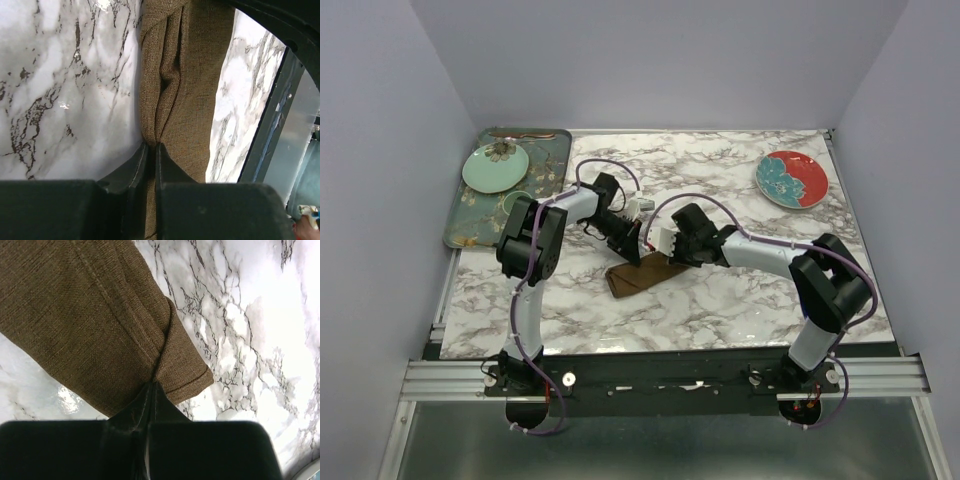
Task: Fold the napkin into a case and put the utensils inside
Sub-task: Stuff the top corner of the smaller-rectangle-folded napkin into the folded napkin.
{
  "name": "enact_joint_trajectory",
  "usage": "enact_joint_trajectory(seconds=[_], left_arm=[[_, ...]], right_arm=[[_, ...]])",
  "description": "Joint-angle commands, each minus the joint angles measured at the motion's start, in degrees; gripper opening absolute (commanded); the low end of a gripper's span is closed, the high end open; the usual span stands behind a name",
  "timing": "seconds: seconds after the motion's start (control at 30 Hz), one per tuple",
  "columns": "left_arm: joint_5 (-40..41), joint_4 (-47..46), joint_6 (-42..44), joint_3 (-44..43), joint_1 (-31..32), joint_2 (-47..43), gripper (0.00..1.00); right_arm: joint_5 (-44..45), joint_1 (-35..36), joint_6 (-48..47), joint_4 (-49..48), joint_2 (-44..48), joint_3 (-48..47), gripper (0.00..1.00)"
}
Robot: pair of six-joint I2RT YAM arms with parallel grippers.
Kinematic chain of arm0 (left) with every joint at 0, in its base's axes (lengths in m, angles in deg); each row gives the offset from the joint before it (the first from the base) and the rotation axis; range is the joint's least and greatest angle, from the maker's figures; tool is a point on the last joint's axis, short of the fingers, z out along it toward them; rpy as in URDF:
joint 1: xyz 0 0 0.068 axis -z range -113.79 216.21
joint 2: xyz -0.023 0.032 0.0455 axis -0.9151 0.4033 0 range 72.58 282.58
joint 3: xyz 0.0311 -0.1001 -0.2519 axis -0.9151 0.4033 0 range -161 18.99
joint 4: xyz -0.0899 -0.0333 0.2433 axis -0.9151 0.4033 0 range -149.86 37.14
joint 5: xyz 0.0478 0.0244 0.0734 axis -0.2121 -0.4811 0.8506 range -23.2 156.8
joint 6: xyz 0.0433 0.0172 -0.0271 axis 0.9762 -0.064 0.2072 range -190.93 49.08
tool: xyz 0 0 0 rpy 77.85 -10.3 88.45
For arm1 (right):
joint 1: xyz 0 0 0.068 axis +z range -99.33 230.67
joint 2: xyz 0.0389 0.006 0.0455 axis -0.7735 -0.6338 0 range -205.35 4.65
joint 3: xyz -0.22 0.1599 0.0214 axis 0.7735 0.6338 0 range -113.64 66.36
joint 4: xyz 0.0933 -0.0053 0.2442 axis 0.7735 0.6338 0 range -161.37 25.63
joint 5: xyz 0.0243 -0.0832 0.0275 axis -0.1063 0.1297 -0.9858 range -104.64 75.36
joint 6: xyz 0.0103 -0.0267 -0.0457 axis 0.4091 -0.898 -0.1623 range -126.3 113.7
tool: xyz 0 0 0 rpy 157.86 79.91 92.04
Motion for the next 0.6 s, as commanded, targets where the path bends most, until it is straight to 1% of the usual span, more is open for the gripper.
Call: enact_joint_trajectory(seconds=[0.0, 0.07, 0.1, 0.13, 0.2, 0.3, 0.33, 0.43, 0.57], left_arm=[[1.2, 3.6, 1.4, -0.8, 0.4, 2.5, 0.07], [1.0, 4.3, 1.6, -1.3, 0.5, 3.1, 0.04], [1.5, 4.3, 1.7, -1.3, 0.5, 3.1, 0.03], [1.7, 4.2, 1.8, -1.1, 0.6, 3.1, 0.03], [2.0, 4.1, 2.0, -1.2, 0.5, 3.4, 0.02], [2.0, 4.2, 1.7, -1.5, 0.5, 3.8, 0.01], [2.1, 4.2, 1.7, -1.7, 0.5, 3.9, 0.01], [2.3, 4.0, 1.9, -1.8, 0.5, 4.1, 0.00], [2.2, 4.0, 2.0, -1.9, 0.5, 4.5, 0.00]], right_arm=[[3.6, -0.8, 9.7, 9.4, 0.0, -2.0, 0.16], [2.4, -3.3, 15.1, 13.7, 2.1, -6.9, 0.25], [-1.5, -4.1, 16.8, 15.2, 2.7, -8.3, 0.28], [-3.3, -4.8, 19.8, 16.7, 3.2, -9.6, 0.28], [-9.1, -6.2, 22.1, 19.7, 5.6, -11.8, 0.28], [-17.1, -6.0, 23.4, 20.7, 8.6, -10.6, 0.24], [-18.0, -5.9, 24.0, 20.8, 8.6, -10.4, 0.22], [-17.4, -4.1, 22.6, 20.2, 7.5, -8.9, 0.17], [-16.5, -2.0, 20.4, 16.6, 4.8, -6.8, 0.13]])
